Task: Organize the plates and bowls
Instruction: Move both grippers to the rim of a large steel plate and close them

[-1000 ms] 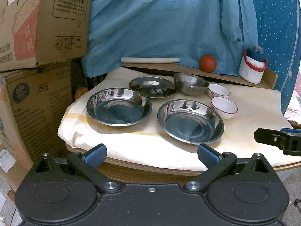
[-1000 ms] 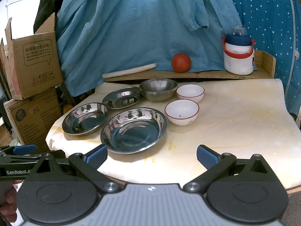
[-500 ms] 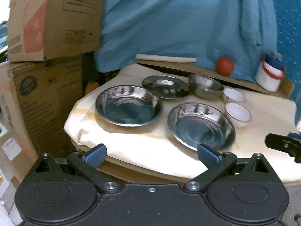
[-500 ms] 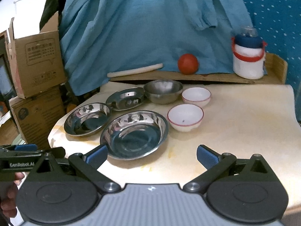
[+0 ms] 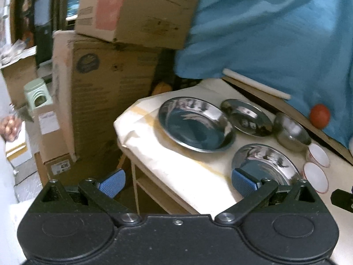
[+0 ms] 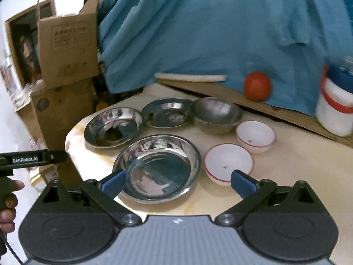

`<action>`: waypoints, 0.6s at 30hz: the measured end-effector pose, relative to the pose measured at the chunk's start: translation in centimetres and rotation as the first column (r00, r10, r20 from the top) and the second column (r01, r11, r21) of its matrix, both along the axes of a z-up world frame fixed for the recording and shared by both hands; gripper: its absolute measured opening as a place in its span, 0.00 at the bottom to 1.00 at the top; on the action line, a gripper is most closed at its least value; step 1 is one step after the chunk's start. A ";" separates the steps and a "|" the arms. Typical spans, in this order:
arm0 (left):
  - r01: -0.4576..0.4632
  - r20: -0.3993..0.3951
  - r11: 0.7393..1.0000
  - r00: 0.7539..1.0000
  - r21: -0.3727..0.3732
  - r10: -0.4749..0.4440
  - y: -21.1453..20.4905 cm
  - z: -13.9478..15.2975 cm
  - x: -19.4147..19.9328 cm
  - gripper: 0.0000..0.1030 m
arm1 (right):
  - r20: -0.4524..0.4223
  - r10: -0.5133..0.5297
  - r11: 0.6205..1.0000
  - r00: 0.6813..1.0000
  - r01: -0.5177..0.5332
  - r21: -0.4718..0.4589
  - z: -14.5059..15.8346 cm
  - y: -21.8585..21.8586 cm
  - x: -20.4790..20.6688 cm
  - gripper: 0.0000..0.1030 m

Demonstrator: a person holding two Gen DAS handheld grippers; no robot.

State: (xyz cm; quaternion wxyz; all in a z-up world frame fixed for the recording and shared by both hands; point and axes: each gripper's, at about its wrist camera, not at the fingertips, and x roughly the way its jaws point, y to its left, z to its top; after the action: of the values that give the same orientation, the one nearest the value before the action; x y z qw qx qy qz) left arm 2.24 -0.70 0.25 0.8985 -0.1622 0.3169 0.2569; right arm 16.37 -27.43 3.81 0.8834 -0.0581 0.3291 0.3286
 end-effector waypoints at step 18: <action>0.081 -0.057 0.993 0.995 -0.087 -0.086 11.9 -1.6 8.6 0.99 | -0.056 0.054 0.998 0.997 -0.055 -0.025 -0.9 12.2 7.4 1.00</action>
State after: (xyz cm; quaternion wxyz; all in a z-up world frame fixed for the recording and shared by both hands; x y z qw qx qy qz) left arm 10.84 11.23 -1.34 0.8906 -0.1789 0.3613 0.2104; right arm 23.73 -15.21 2.86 0.8637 -0.0697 0.3562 0.3496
